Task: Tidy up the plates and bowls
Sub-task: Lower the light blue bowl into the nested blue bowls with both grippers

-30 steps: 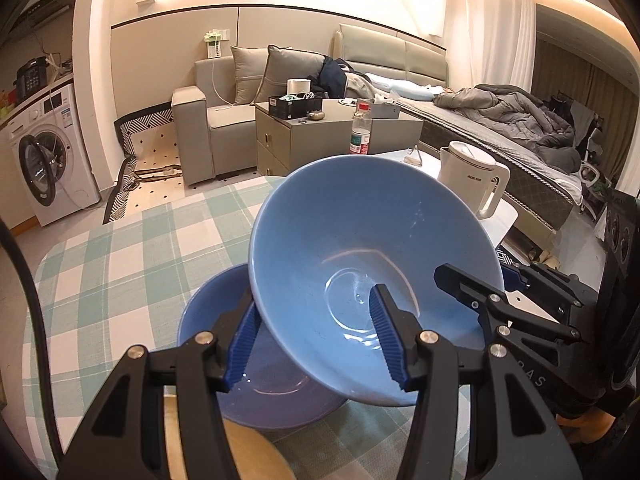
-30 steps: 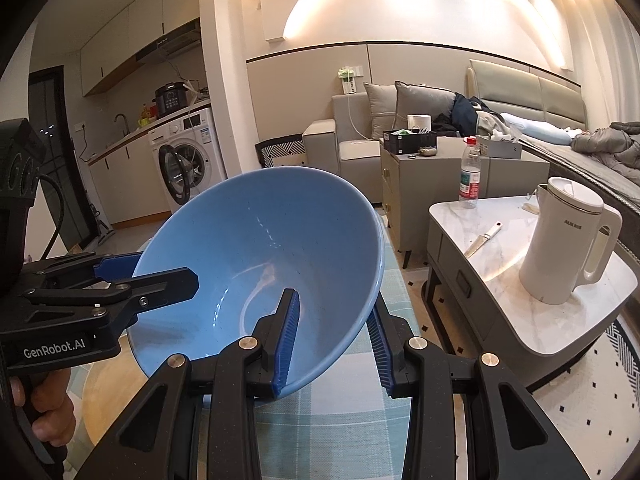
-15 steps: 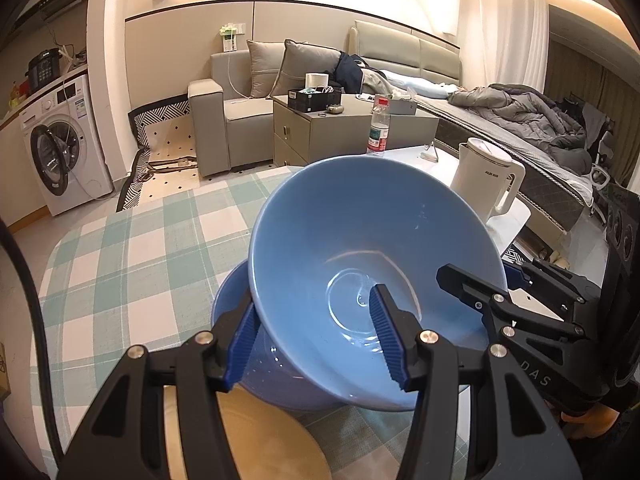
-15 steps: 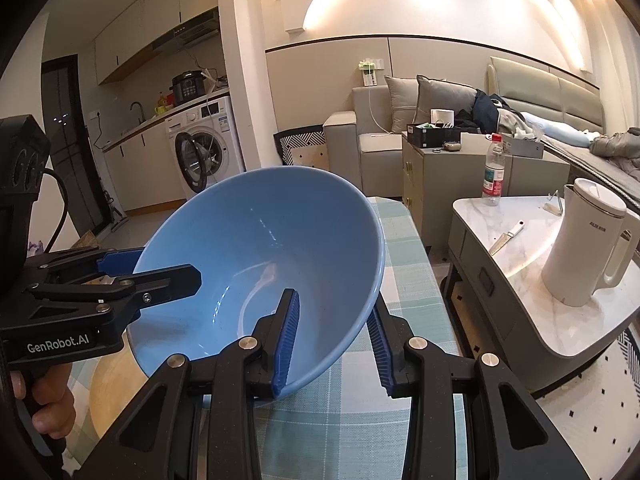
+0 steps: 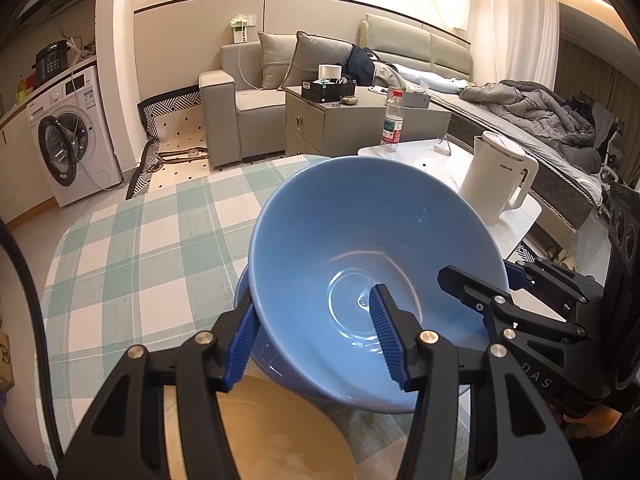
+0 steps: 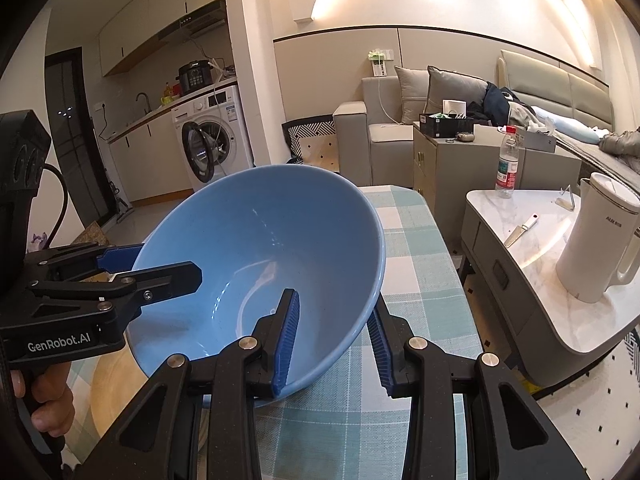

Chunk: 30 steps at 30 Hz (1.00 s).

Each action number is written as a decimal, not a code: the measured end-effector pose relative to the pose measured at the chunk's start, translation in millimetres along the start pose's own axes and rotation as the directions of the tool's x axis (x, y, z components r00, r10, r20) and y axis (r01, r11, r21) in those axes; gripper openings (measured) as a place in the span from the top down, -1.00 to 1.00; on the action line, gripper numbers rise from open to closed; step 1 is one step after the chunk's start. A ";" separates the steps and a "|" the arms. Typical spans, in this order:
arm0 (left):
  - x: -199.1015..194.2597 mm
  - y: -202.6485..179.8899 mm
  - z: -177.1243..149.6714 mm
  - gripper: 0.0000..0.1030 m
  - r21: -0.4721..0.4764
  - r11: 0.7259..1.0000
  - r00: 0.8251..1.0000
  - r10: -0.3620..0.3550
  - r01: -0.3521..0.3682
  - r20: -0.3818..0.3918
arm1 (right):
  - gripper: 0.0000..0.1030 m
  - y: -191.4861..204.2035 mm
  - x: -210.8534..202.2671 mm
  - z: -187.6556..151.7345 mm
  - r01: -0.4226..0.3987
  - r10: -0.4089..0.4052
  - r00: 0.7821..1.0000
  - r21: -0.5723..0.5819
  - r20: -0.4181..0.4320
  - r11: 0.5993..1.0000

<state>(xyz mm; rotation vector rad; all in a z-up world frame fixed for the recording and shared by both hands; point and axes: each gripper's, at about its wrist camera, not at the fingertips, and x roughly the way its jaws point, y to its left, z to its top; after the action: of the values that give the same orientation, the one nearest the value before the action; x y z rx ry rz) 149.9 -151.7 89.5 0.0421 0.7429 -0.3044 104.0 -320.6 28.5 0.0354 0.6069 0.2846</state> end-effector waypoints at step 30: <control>35.9 19.5 -9.3 -0.04 0.007 0.997 0.995 0.077 -0.077 -0.058 | 0.27 12.6 43.9 -14.3 0.034 -0.035 0.997 -0.015 -0.069 0.999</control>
<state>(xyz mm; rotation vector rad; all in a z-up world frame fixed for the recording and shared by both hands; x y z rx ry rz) 174.3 -141.0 57.2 0.0839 0.7961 -0.2322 127.1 -297.1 -6.2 0.0017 0.6733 0.2579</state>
